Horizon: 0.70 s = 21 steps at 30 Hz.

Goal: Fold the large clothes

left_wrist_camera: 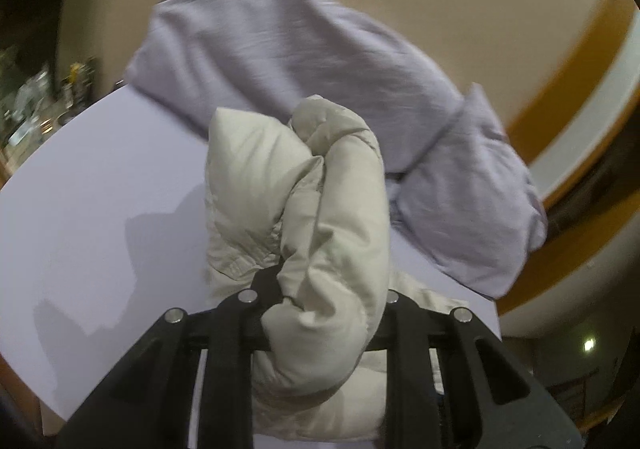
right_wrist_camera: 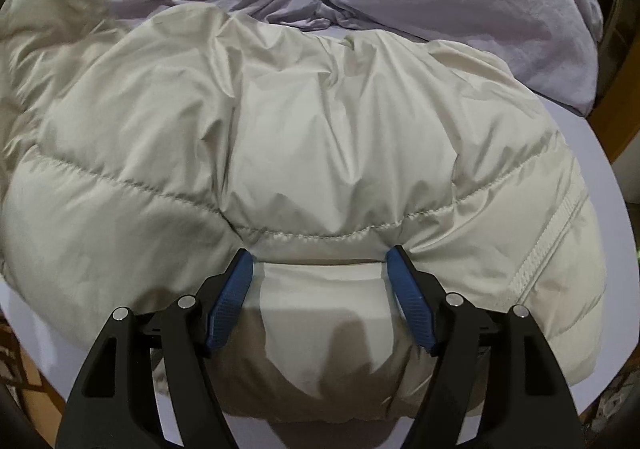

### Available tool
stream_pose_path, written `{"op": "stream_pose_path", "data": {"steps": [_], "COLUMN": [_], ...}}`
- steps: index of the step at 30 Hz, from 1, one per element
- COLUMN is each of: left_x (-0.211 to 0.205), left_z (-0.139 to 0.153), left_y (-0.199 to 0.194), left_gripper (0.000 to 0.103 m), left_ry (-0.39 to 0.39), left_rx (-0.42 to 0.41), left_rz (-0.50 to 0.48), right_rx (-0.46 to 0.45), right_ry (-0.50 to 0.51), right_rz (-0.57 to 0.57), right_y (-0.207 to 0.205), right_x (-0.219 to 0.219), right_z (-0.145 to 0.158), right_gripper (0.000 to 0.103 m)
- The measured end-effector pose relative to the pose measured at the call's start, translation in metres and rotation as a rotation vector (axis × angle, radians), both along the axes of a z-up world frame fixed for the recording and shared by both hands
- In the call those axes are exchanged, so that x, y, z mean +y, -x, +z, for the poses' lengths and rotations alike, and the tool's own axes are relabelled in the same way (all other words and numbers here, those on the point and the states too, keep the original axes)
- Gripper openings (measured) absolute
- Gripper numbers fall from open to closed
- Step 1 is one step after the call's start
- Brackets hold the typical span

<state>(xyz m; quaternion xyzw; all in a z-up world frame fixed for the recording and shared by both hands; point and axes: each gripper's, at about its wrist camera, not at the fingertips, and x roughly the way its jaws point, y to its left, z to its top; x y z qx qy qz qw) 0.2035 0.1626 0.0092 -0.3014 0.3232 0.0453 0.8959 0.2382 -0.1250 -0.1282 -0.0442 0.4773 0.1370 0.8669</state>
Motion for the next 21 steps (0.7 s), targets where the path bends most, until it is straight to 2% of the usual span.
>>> {"op": "stream_pose_path", "data": {"steps": [5,10,15,21], "left_x": [-0.062,-0.116,-0.18,-0.245], "left_z": [0.02,0.024,0.017,0.001], "left_y": [-0.016,-0.027,-0.04,-0.051], "left_gripper": [0.024,0.023,0.023,0.023], "left_ry": [-0.034,-0.066,-0.086,-0.11], "left_rx": [-0.031,-0.039,-0.033,0.002], "left_rz": [-0.099,-0.188,-0.305,-0.426], "right_rx": [0.005,-0.042,-0.075,-0.078], "right_ry": [-0.059,-0.073,-0.069,-0.067], "right_rz": [0.008,-0.026,-0.114,-0.234], "right_y": [0.005,0.009,0.008,0.001], "right_x": [-0.02,-0.051,-0.097,-0.16], "right_z": [0.012,0.03,0.041,0.038], "right_gripper": [0.071,0.071,0.071,0.071]}}
